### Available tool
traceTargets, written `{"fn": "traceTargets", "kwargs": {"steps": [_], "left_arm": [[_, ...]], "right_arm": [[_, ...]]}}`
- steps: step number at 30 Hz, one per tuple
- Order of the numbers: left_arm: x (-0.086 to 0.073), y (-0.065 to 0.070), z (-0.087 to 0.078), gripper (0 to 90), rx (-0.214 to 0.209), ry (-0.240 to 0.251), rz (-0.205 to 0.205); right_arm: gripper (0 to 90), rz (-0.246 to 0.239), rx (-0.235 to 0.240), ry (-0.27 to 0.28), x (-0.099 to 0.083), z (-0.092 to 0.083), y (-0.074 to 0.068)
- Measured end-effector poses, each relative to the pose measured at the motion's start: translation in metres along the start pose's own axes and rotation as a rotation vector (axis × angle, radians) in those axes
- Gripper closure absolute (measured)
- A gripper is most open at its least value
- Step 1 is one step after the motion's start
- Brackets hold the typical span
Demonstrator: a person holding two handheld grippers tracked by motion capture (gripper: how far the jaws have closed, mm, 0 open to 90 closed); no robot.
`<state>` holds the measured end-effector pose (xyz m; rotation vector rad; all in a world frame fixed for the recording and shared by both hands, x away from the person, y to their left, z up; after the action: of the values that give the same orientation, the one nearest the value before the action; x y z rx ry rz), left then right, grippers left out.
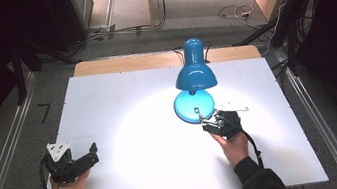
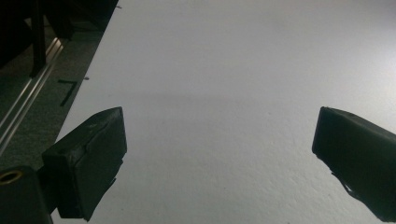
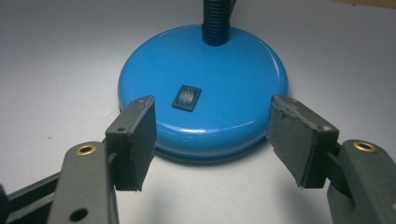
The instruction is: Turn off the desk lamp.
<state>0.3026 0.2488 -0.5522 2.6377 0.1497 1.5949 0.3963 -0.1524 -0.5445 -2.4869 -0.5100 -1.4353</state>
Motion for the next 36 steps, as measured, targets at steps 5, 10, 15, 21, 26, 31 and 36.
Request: {"fn": "traceTargets", "kwargs": {"steps": [5,10,15,21,26,31,36], "left_arm": [[0.000,0.000,0.000,3.6,0.000,-0.001,0.002],[0.000,0.000,0.000,3.6,-0.002,-0.003,0.004],[0.000,0.000,0.000,3.7,0.000,-0.003,0.002],[0.000,0.000,0.000,4.1,-0.001,0.000,0.001],[0.000,0.000,0.000,4.2,-0.002,-0.001,0.002],[0.000,0.000,0.000,4.2,-0.004,-0.001,0.004],[0.000,0.001,0.001,4.3,-0.004,-0.003,0.006]], "right_arm": [[44.3,0.018,-0.013,0.008,0.001,0.005,0.001],[60.6,0.032,-0.017,0.027,0.003,0.011,-0.002],[76.4,0.041,-0.026,0.034,0.002,0.019,-0.005],[87.6,0.035,-0.028,0.057,0.001,0.023,-0.010],[87.8,0.039,-0.017,0.066,0.001,0.028,-0.013],[87.8,0.046,-0.019,0.064,0.001,0.030,-0.012],[87.9,0.032,-0.029,0.062,0.001,0.033,-0.013]]}}
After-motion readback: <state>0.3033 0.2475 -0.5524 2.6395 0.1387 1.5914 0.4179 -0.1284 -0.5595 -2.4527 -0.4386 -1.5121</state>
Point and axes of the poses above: each handheld gripper's, and its own axes: z roughly forward along the jaws, x roughly out of its top, y roughly to its right, the point moved 10 cm from there along z, roughly forward along the jaws, and after that the axes turned 5 degrees about y, right-handed, at the moved point
